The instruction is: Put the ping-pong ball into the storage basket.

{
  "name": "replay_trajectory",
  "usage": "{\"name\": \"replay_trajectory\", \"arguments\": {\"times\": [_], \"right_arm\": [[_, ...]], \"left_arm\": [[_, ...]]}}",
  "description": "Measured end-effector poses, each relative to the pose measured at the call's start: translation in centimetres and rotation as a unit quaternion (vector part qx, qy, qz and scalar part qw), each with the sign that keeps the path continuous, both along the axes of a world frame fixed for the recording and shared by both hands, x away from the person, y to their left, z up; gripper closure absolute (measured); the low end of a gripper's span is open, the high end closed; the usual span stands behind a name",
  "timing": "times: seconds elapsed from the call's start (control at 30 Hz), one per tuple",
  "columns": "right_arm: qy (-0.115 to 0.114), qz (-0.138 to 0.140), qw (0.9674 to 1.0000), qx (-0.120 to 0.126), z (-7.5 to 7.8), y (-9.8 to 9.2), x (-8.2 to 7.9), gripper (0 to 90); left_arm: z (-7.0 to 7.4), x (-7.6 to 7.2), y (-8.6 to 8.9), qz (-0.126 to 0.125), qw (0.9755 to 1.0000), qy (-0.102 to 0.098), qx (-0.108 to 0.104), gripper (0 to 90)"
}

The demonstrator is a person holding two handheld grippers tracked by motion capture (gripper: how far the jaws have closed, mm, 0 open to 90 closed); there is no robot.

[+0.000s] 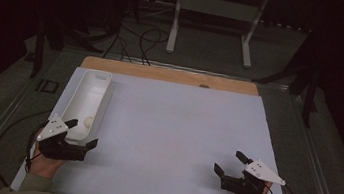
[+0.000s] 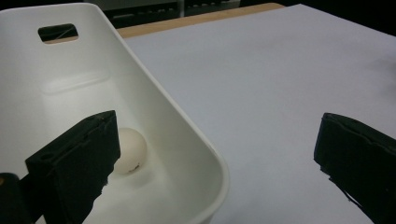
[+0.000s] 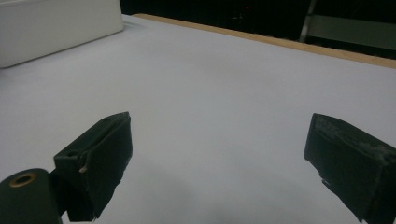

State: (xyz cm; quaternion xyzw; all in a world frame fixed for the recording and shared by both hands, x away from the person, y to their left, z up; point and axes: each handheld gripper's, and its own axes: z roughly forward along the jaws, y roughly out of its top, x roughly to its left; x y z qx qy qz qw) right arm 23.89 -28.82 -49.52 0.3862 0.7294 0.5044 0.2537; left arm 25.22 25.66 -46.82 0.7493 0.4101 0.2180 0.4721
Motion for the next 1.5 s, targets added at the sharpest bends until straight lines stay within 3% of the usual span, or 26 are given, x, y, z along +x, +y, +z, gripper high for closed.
{"name": "replay_trajectory", "arguments": {"times": [0.37,0.77,1.0,1.27,1.5], "right_arm": [[0.001,0.002,1.0,0.0,0.0,0.1,0.1,7.2],[-0.002,0.008,0.9999,0.005,0.0,0.2,0.3,7.2],[-0.011,0.015,0.9998,0.0,0.1,0.6,0.5,7.2],[-0.021,0.008,0.9996,0.015,0.2,0.2,0.3,7.2],[-0.022,0.006,0.9997,0.012,0.3,0.1,0.1,7.2]], "left_arm": [[-1.2,-0.9,0.1,0.006,0.9999,-0.006,0.013,0.1],[-2.1,-1.5,0.3,0.006,0.9996,-0.028,0.001,0.0],[-2.2,-1.5,0.4,0.001,0.9994,-0.035,0.003,0.0],[-2.0,-1.6,0.4,0.005,0.9991,-0.043,0.001,0.0],[-1.6,-1.7,0.6,0.011,0.9985,-0.054,-0.008,0.0]]}}
